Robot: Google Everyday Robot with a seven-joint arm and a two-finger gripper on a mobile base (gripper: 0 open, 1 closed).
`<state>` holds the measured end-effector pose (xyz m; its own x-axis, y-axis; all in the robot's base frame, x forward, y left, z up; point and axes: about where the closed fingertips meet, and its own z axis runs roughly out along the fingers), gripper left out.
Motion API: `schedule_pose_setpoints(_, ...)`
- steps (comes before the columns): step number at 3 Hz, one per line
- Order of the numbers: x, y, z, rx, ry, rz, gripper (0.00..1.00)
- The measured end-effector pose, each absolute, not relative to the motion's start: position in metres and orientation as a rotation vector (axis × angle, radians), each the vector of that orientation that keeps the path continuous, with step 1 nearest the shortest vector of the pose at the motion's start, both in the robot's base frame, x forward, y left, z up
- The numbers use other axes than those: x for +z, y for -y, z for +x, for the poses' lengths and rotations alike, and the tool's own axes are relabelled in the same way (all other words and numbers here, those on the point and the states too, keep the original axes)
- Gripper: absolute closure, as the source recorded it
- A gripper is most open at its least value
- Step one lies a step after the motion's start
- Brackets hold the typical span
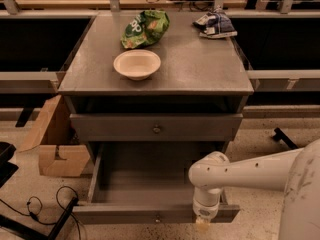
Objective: Open middle drawer
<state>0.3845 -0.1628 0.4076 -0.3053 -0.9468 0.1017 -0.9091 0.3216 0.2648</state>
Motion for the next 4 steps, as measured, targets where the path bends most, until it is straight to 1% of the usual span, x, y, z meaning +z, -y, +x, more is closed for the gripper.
schedule_pose_setpoints(1,0.408,0.163,0.389,-0.23,2.35,1.687,0.85)
schedule_pose_setpoints(2,0.409,0.163,0.395,-0.23,2.35,1.686,1.0)
schedule_pose_setpoints(4,0.41,0.163,0.404,-0.23,2.35,1.686,1.0)
